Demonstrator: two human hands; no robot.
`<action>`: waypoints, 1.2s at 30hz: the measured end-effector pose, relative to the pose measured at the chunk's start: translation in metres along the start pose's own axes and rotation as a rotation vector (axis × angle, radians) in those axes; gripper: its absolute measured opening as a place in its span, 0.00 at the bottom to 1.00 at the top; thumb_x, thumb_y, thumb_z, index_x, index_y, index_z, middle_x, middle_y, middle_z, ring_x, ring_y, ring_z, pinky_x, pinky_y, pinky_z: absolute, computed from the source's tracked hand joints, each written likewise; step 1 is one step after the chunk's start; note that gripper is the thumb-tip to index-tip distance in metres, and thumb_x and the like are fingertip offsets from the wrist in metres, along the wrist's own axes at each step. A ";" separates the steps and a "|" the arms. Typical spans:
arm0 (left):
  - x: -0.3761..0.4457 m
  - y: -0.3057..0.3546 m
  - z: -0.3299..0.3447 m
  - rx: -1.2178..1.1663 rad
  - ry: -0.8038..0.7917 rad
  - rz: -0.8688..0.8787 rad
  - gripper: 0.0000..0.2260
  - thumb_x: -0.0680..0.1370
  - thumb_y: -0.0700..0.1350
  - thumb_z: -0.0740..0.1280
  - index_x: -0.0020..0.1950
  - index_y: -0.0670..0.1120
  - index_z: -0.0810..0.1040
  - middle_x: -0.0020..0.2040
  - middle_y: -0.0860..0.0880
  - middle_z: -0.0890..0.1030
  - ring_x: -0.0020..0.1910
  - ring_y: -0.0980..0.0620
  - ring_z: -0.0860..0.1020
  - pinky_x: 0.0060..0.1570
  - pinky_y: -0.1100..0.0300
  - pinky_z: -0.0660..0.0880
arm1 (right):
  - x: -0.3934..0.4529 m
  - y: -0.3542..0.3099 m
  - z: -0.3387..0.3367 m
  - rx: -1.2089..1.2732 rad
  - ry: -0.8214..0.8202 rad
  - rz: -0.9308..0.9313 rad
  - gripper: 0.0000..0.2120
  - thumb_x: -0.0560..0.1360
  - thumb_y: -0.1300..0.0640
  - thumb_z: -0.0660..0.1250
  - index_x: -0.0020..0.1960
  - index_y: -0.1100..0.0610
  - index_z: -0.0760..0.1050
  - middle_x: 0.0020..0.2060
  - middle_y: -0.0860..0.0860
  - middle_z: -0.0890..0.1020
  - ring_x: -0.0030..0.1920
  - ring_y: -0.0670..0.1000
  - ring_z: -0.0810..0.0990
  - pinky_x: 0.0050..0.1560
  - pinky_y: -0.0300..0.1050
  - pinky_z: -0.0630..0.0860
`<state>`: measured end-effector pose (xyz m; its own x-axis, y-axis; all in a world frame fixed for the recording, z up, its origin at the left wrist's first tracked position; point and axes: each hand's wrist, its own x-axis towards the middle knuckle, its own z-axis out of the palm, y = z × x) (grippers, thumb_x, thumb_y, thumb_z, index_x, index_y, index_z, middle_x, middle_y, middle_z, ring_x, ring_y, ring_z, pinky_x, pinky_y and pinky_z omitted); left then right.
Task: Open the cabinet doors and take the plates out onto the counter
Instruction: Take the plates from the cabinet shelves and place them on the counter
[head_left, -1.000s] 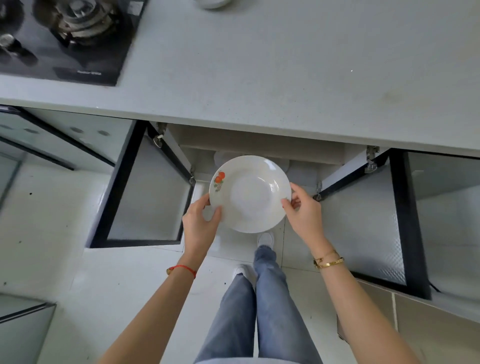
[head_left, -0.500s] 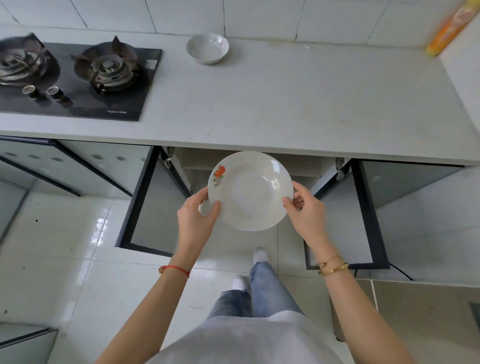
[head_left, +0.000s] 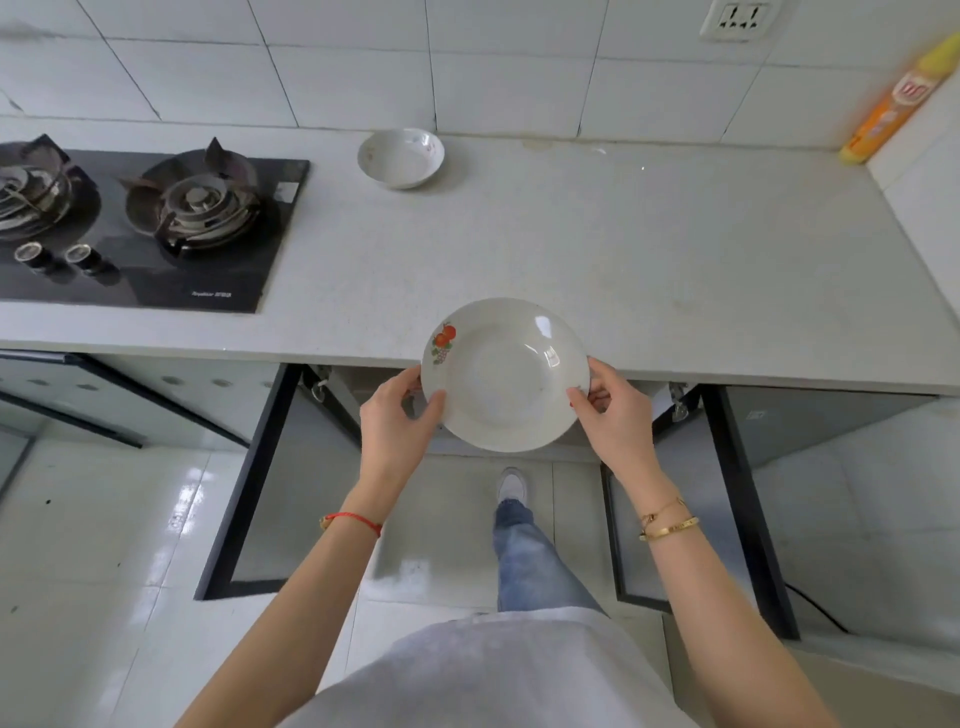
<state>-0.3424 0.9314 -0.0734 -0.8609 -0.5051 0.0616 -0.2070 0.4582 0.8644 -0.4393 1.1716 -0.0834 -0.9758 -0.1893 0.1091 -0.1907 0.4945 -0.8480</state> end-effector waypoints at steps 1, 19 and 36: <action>0.012 0.001 0.005 -0.004 0.000 -0.010 0.14 0.73 0.47 0.70 0.59 0.53 0.80 0.46 0.64 0.81 0.48 0.64 0.79 0.45 0.77 0.71 | 0.014 0.003 0.000 0.000 -0.006 -0.003 0.18 0.74 0.59 0.69 0.64 0.52 0.75 0.36 0.49 0.81 0.38 0.44 0.78 0.42 0.26 0.74; 0.301 0.040 0.118 0.018 0.053 -0.084 0.13 0.73 0.42 0.72 0.57 0.49 0.82 0.49 0.58 0.82 0.46 0.64 0.77 0.45 0.81 0.67 | 0.344 0.040 0.018 -0.032 -0.061 -0.018 0.14 0.72 0.60 0.69 0.57 0.52 0.77 0.33 0.56 0.78 0.35 0.54 0.78 0.41 0.42 0.76; 0.484 -0.012 0.172 0.053 -0.030 -0.221 0.13 0.74 0.42 0.72 0.57 0.47 0.82 0.48 0.53 0.84 0.49 0.55 0.79 0.53 0.63 0.72 | 0.522 0.080 0.098 -0.122 -0.181 0.046 0.14 0.75 0.60 0.67 0.60 0.55 0.76 0.35 0.57 0.80 0.38 0.54 0.79 0.42 0.46 0.79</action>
<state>-0.8367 0.8073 -0.1393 -0.8049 -0.5762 -0.1417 -0.4156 0.3770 0.8277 -0.9534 1.0298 -0.1453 -0.9508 -0.3082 -0.0328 -0.1687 0.6034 -0.7794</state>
